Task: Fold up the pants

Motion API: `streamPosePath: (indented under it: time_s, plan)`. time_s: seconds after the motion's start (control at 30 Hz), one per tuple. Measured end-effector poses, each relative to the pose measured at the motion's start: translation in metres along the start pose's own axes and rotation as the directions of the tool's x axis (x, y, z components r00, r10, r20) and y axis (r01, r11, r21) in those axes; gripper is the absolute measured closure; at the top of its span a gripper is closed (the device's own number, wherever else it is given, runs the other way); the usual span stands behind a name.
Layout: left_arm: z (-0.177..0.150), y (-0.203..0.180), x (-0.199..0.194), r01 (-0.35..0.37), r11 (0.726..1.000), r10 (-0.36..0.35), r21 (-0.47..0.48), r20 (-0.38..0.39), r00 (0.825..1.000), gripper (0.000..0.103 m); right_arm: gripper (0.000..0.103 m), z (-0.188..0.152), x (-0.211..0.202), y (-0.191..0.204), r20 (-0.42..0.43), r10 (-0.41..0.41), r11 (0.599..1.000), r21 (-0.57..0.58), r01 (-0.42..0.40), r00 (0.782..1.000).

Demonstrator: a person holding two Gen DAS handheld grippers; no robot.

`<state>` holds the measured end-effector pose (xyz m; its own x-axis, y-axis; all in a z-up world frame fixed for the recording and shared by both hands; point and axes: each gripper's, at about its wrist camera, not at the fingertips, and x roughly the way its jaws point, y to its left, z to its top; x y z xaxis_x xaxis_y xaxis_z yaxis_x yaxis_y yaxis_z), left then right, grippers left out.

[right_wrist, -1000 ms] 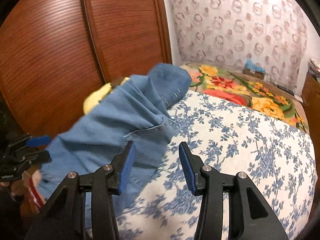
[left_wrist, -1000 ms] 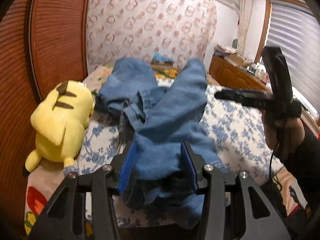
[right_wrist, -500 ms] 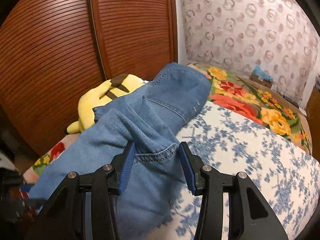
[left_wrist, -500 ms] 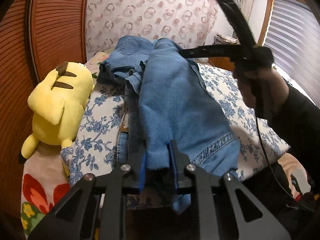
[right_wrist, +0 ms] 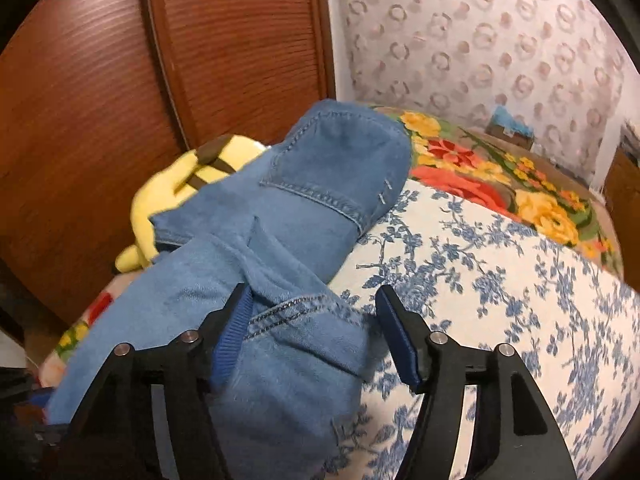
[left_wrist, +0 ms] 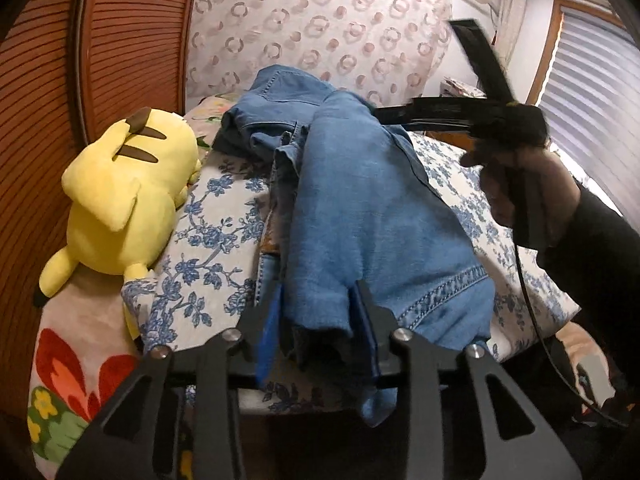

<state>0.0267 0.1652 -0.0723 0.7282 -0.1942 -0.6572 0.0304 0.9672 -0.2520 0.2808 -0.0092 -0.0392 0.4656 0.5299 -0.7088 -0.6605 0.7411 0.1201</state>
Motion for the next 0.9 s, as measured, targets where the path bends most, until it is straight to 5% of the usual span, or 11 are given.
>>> streamPosePath:
  time_s: [0.13, 0.33, 0.67, 0.9]
  plan:
    - [0.005, 0.006, 0.000, 0.007, 1.000, -0.007, -0.022, 0.010, 1.000, 0.060, 0.021, -0.010, -0.011, -0.012, -0.025, 0.083, 0.996, 0.039, -0.082, 0.996]
    - [0.010, 0.009, 0.004, 0.024, 0.998, -0.022, -0.055, 0.032, 0.999, 0.060, 0.020, -0.031, 0.010, -0.014, -0.106, 0.140, 0.988, 0.087, -0.131, 0.984]
    - [0.001, 0.028, 0.021, 0.105, 0.982, -0.107, -0.155, -0.007, 0.994, 0.056, 0.019, -0.043, 0.026, -0.021, -0.112, 0.246, 0.959, 0.171, -0.225, 0.963]
    - [-0.006, 0.033, 0.023, 0.163, 0.964, -0.166, -0.211, 0.002, 0.986, 0.061, 0.041, -0.049, 0.023, -0.023, -0.091, 0.314, 0.935, 0.202, -0.291, 0.945]
